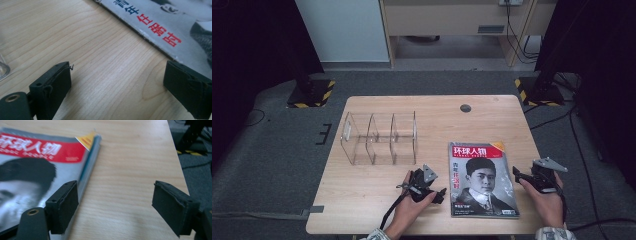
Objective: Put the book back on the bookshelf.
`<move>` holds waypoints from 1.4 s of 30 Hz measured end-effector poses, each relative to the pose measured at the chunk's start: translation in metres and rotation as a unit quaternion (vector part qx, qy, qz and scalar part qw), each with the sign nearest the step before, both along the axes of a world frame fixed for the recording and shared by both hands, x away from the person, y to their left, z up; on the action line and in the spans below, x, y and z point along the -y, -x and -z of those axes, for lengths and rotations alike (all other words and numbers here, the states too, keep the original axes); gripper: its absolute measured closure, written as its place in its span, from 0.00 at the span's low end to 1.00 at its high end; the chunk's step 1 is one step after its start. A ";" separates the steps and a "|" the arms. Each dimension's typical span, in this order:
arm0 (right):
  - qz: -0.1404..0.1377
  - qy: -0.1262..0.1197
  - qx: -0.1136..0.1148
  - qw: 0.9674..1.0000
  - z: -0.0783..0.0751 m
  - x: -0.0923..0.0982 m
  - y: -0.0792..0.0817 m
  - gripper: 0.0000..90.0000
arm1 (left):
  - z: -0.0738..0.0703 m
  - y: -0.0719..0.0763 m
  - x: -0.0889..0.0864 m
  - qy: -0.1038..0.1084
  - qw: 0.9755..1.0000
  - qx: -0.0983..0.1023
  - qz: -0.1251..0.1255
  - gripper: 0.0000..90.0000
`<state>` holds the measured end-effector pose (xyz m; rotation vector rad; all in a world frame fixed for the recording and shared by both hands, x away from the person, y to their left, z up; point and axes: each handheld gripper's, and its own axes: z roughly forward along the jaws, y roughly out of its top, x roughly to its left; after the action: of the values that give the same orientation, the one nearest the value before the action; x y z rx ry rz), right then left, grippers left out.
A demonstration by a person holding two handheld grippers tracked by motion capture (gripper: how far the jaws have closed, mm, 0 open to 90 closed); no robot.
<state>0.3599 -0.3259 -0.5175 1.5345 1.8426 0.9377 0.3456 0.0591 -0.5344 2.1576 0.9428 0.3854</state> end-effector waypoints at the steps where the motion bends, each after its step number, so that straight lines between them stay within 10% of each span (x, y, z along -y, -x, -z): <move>1: 0.000 0.000 0.000 1.000 0.000 0.000 0.000 0.24 | 0.000 0.000 0.000 0.000 1.000 0.000 0.000 0.08; 15: -0.081 -0.026 -0.013 0.996 0.000 -0.031 -0.006 0.30 | -0.020 0.019 0.029 0.052 0.997 0.013 0.047 0.25; 27: -0.098 -0.032 -0.042 0.994 0.012 -0.035 -0.011 0.20 | -0.011 0.029 0.049 0.030 0.996 -0.001 0.087 0.39; 35: -0.121 -0.045 -0.052 0.990 0.014 -0.037 -0.012 0.31 | -0.005 0.034 0.056 0.000 0.995 0.019 0.099 0.39; 42: -0.123 -0.060 -0.007 0.991 -0.002 -0.039 0.001 0.52 | -0.002 0.033 0.054 0.010 0.995 0.021 0.097 0.38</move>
<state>0.3592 -0.2871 -0.5157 1.4058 2.0513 1.1705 0.3122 0.0051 -0.5323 2.1914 0.7028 0.3230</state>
